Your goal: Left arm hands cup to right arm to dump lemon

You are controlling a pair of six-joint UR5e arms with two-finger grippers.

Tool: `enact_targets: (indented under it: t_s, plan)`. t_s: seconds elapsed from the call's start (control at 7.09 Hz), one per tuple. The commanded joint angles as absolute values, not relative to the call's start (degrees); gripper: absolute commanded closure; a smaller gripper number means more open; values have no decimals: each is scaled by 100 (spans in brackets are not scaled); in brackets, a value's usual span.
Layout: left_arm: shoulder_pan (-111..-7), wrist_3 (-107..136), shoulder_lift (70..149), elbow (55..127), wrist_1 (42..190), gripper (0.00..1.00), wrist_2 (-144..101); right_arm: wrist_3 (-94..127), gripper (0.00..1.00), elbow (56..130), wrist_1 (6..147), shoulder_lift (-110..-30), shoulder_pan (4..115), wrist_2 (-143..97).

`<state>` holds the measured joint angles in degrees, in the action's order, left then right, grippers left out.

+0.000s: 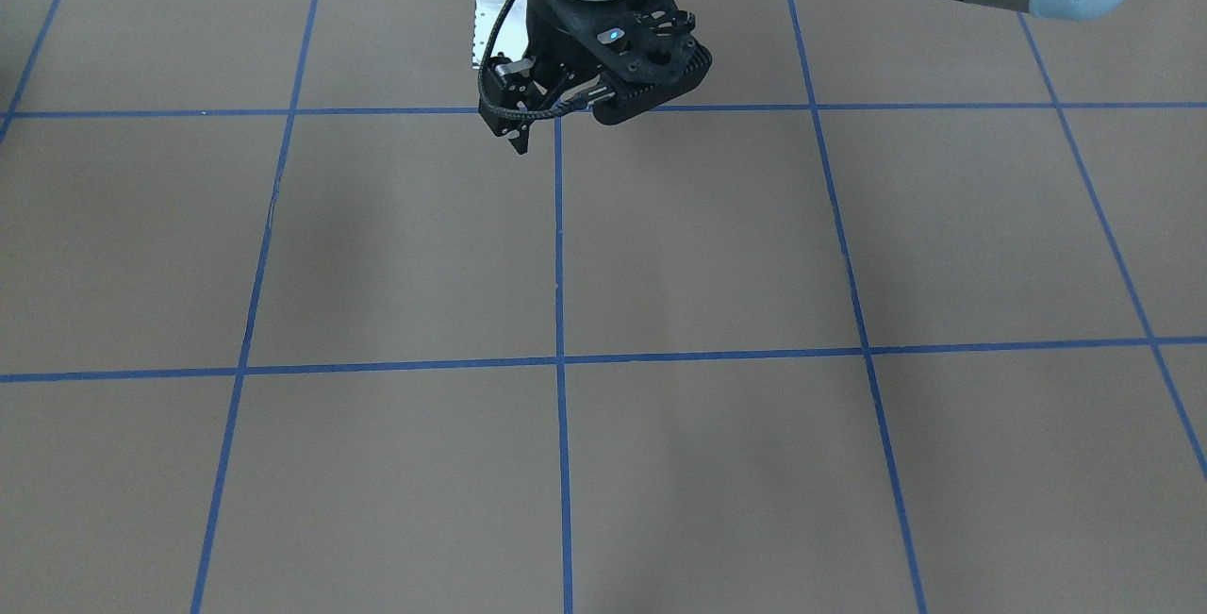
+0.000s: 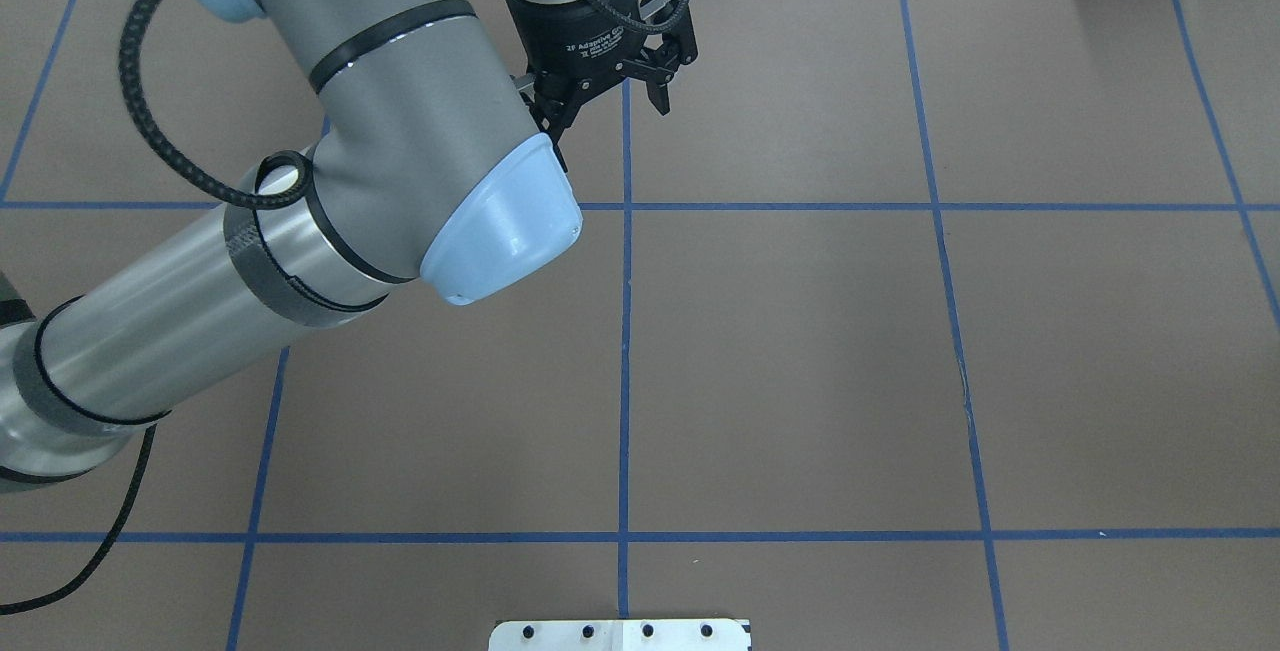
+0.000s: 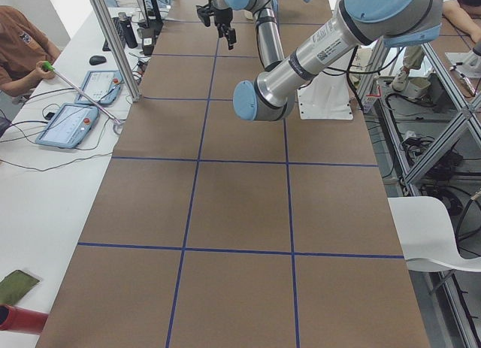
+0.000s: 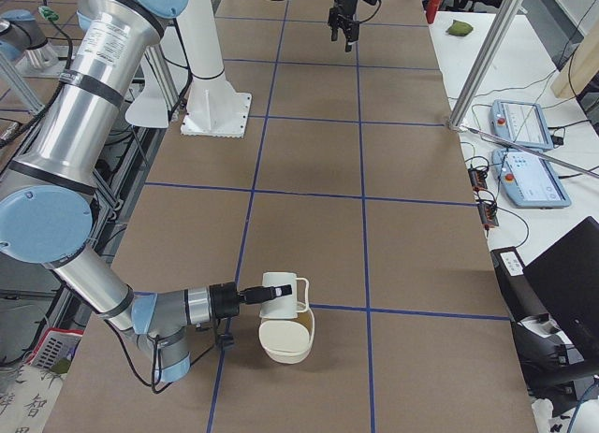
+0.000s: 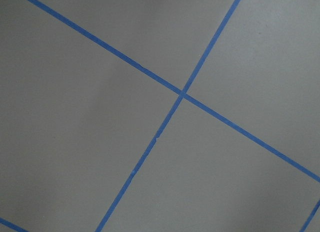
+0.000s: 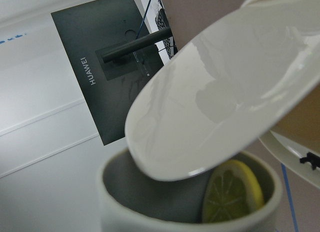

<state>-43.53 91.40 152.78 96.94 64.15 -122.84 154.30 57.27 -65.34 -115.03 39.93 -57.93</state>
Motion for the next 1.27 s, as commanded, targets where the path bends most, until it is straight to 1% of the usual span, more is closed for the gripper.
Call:
enact_targets:
  t_s: [0.0, 0.42, 1.13]
  plan:
    - [-4359, 9132, 15284, 9694, 6381, 0, -12208, 15793, 50, 5722, -6784, -11522, 3999, -5801]
    - [-4377, 9132, 15275, 9694, 6372, 0, -12208, 16074, 50, 5678, -7143, -11496, 4025, -5766]
    - [-4377, 9123, 15275, 9677, 6346, 0, -12173, 16084, 50, 5660, -7163, -11400, 4034, -5739]
